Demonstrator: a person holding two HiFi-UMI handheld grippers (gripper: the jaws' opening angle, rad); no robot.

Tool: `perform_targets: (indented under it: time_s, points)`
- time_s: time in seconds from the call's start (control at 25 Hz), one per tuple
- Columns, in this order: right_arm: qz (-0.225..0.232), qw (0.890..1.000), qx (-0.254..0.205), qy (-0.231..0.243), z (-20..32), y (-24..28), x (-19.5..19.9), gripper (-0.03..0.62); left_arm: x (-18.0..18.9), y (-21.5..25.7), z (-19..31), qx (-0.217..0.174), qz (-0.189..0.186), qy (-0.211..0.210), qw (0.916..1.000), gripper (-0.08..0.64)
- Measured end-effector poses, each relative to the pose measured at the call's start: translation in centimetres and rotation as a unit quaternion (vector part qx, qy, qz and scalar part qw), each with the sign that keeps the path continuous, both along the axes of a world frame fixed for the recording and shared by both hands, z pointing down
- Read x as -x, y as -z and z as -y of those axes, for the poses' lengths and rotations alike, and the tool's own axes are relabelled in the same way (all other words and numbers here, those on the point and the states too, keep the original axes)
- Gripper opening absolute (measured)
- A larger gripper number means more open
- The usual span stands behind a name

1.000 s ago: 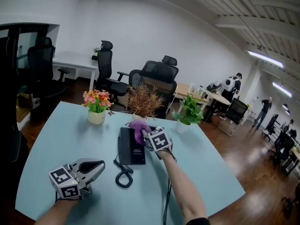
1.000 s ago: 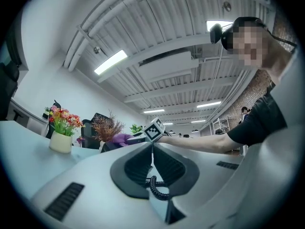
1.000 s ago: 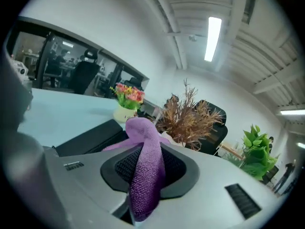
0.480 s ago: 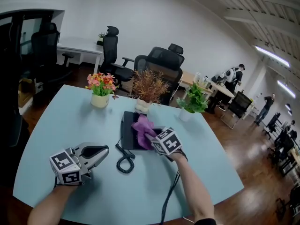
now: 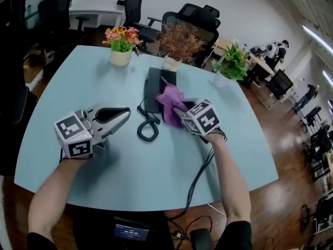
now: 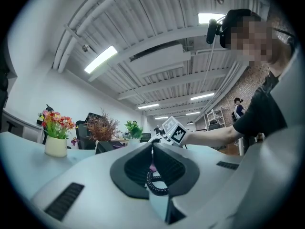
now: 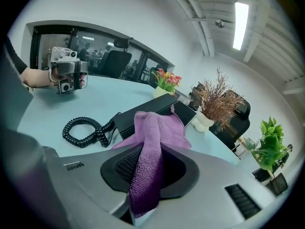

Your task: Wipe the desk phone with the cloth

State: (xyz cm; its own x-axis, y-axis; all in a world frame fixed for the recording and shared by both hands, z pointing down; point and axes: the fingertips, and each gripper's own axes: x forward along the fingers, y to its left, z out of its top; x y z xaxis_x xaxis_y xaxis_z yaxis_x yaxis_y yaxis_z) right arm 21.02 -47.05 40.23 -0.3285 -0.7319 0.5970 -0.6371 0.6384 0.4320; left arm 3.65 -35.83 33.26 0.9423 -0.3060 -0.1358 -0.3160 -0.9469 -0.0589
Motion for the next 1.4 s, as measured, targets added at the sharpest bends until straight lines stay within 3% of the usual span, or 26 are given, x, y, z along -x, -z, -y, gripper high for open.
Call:
perform_targets:
  time_s: [0.36,0.68,1.04,1.16,1.4]
  points:
    - [-0.009,1.0,0.014,0.016,-3.9,-1.0,0.3,0.066,-0.6,-1.2,-1.1,-0.002,0.017,-0.011,0.9998,0.014]
    - [0.113,0.993,-0.038,0.016,-6.7,4.6,0.3,0.066,-0.9,-1.1,-1.4,-0.003,0.018,-0.012,0.9997,0.014]
    - [0.183,0.974,-0.124,-0.049,-1.5,10.0,-1.4,0.066,-0.8,-0.8,-1.5,0.0,0.023,-0.013,0.9996,0.014]
    - [0.161,0.975,-0.147,-0.05,2.9,11.2,0.1,0.066,-0.8,-0.7,-1.5,-0.002,0.021,-0.012,0.9997,0.014]
    - [0.045,0.991,-0.122,-0.042,9.5,8.1,4.0,0.066,-0.3,-0.3,-1.1,0.0,0.016,-0.001,0.9999,0.014]
